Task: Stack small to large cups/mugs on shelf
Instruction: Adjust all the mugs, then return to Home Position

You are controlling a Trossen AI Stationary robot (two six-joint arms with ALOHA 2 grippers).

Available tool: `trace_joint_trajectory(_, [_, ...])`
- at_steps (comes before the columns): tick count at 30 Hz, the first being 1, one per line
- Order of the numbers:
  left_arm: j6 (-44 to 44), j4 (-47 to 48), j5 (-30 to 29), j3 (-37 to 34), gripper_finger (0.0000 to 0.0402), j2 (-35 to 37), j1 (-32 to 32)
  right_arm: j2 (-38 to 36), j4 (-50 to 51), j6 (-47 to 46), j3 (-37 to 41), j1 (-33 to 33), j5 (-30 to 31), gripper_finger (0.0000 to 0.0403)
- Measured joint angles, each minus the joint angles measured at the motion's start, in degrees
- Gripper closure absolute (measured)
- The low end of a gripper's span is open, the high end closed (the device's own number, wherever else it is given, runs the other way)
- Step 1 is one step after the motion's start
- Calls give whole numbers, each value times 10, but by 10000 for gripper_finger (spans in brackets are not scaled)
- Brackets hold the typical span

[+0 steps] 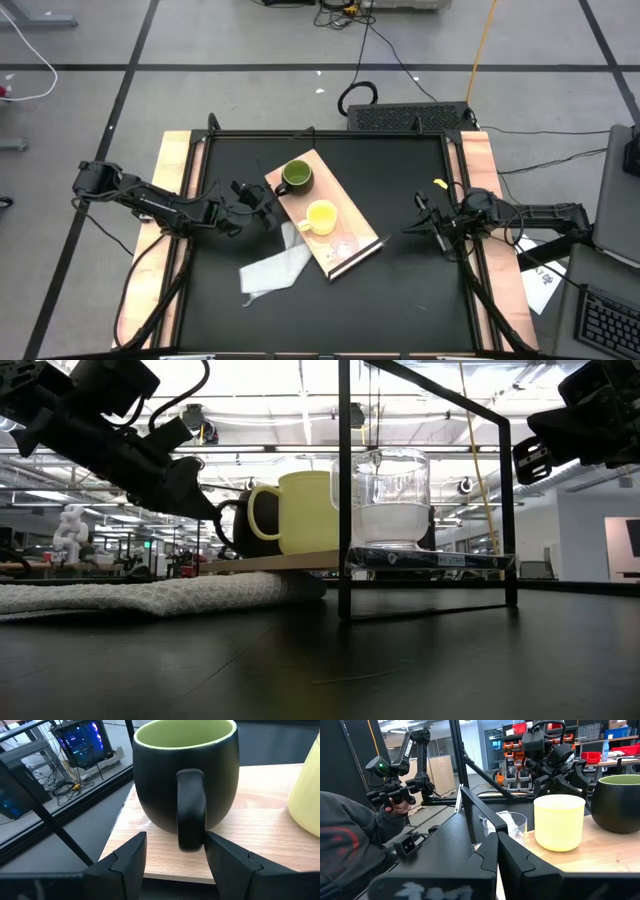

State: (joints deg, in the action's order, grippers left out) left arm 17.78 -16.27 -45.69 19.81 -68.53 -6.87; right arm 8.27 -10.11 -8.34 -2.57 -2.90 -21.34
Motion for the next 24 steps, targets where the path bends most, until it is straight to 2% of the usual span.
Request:
trace_joint_trajectory(11, [-5, -1, 13, 0, 202, 0, -3, 0, 0, 0, 0, 0, 0, 403])
trace_joint_trajectory(24, [4, 25, 10, 0, 202, 0, -52, 0, 0, 0, 0, 0, 0, 403])
